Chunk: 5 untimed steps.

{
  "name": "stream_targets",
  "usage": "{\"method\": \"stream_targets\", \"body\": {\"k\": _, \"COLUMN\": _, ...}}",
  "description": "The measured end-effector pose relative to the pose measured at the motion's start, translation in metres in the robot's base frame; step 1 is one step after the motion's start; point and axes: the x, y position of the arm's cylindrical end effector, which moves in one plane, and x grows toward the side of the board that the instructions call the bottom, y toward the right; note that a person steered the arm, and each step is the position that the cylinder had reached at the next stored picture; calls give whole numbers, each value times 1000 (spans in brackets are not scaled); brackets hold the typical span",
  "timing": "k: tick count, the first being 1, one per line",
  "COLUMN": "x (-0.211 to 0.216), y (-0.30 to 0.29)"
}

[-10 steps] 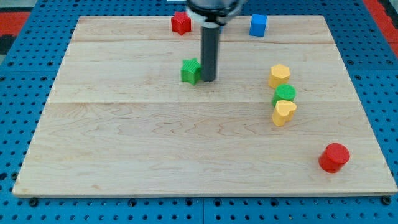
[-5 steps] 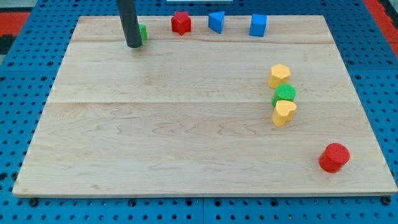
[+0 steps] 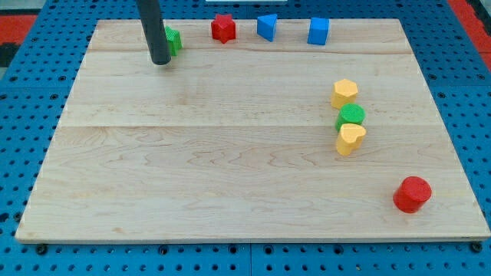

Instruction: Slide green star to the left of the red star

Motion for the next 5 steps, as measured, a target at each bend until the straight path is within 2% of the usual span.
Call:
{"method": "stream_targets", "body": {"k": 2, "x": 2, "y": -3}}
{"method": "stream_targets", "body": {"k": 3, "x": 12, "y": -23}}
{"method": "stream_targets", "body": {"k": 4, "x": 3, "y": -30}}
{"method": "stream_targets", "body": {"k": 5, "x": -29, "y": -7}}
